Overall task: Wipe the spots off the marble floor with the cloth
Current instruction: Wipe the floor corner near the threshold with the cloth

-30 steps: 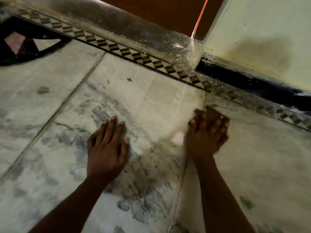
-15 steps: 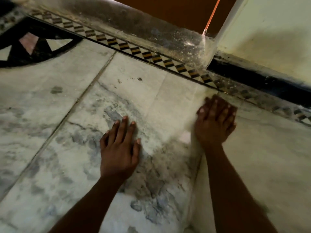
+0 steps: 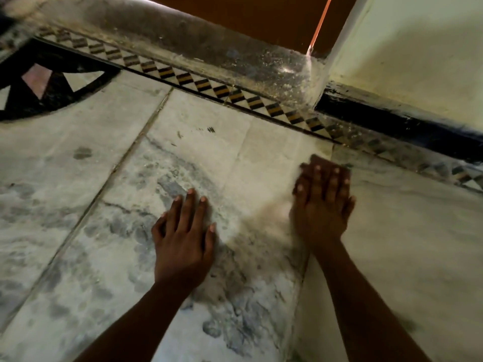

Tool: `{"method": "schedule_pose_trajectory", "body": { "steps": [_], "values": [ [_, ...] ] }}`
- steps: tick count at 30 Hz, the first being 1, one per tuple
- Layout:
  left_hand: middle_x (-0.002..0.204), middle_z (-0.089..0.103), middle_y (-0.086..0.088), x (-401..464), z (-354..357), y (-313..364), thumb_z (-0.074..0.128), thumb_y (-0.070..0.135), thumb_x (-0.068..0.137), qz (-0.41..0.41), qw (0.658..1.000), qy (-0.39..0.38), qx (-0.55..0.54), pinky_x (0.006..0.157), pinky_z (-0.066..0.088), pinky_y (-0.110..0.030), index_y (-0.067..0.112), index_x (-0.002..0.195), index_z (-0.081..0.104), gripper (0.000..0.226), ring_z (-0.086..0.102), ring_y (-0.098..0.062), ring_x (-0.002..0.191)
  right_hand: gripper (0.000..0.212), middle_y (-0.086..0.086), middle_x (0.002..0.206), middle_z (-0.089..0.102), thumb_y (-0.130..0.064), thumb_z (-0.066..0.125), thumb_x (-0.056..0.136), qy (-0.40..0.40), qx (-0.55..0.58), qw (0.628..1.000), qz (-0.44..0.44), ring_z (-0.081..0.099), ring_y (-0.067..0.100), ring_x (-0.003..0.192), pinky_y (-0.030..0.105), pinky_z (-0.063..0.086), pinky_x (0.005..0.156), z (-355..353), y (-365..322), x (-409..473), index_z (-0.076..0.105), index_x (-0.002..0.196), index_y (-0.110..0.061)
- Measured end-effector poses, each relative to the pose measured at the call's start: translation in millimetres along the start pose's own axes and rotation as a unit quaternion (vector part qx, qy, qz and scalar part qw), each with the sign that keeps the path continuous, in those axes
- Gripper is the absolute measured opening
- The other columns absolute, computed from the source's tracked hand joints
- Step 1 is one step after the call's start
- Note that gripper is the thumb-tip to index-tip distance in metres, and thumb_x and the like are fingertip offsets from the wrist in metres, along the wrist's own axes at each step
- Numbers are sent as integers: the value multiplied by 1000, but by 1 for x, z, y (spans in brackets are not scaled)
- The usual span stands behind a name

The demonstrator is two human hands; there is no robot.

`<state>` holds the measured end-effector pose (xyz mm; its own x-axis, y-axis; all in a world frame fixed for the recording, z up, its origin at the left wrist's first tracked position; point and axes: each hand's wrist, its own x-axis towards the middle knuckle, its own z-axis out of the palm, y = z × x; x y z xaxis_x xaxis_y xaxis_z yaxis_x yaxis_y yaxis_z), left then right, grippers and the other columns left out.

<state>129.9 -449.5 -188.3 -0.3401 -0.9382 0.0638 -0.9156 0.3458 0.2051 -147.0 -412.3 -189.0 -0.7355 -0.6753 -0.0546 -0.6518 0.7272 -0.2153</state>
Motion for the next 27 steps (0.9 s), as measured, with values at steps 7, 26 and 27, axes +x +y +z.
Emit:
{"method": "schedule_pose_trajectory", "body": {
  "steps": [7,26,27],
  "values": [
    [179,24,4,0,4,-2,35,53,104,0,1000,2,6,120,29,-52,33,166,34,65,27,-24,164,63,3,179,-7,-58,21,109,-124,-7,981,-150,-13,37,163,58,-9,130,6,-100,72,7,167,-41],
    [178,28,-1,-1,1,-3,37,51,106,19,1000,4,-8,117,30,-50,28,165,38,63,30,-27,163,52,13,172,32,-29,45,111,-70,48,975,-207,18,41,161,50,21,131,1,-53,6,38,163,-26],
    [177,29,-1,-1,1,-3,37,51,106,19,1000,7,-11,117,31,-50,28,164,39,63,31,-27,163,50,14,167,41,-22,49,109,-71,73,963,-248,26,40,159,50,29,129,-1,-51,-8,46,159,-24]
  ]
}}
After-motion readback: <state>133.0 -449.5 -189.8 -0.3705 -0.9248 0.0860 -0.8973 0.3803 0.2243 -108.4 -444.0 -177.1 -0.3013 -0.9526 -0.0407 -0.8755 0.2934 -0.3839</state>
